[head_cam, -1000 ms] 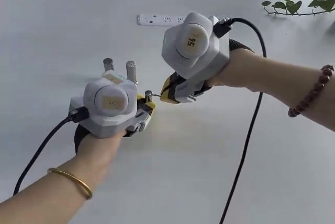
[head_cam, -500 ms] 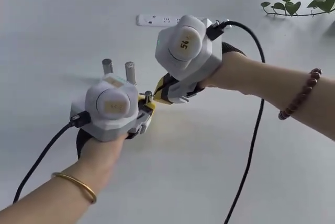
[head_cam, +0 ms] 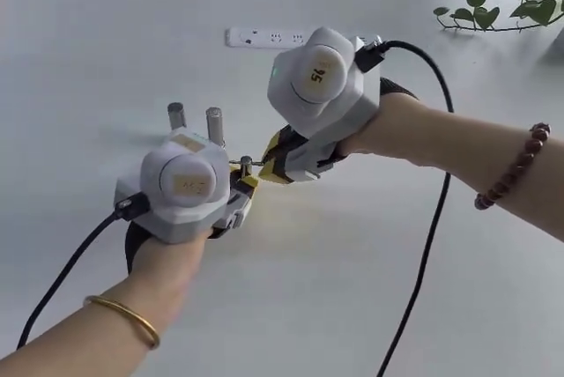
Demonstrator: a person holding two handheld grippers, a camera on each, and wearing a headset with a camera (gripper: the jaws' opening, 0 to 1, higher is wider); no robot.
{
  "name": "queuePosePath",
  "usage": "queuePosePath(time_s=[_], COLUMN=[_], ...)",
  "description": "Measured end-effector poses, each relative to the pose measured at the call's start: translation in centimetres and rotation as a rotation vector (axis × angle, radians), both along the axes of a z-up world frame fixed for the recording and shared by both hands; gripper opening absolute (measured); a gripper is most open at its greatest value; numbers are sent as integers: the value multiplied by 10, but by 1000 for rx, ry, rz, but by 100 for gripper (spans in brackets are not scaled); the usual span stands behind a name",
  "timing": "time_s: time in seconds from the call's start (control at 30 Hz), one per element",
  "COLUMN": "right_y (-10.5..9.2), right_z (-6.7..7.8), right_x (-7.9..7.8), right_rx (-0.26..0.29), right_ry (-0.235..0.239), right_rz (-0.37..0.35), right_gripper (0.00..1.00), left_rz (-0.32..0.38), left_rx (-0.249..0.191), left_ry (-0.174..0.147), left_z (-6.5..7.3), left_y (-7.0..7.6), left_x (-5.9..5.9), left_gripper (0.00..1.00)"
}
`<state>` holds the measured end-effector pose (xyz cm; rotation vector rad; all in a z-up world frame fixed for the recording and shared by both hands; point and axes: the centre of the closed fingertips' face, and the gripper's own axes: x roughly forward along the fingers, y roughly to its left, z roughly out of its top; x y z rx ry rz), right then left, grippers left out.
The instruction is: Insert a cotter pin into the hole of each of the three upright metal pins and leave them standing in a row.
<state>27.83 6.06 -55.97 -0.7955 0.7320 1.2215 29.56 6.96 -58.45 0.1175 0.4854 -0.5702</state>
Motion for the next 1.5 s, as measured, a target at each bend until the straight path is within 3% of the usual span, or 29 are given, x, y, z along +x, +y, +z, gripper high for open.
queuePosePath(time_s=[0.73,1.07,1.5], right_y=[5,16,24], right_z=[-1,5,0], right_x=[1,4,4], right_rx=[15,112,145], right_ry=[-22,8,30], right_rz=[7,-51,-54], right_gripper=[0,5,5], left_rz=[30,39,47], left_rx=[-13,-12,-14], left_ry=[3,1,0], left_z=[1,1,0], left_y=[0,0,0], left_x=[-1,0,0], left_gripper=[7,7,7])
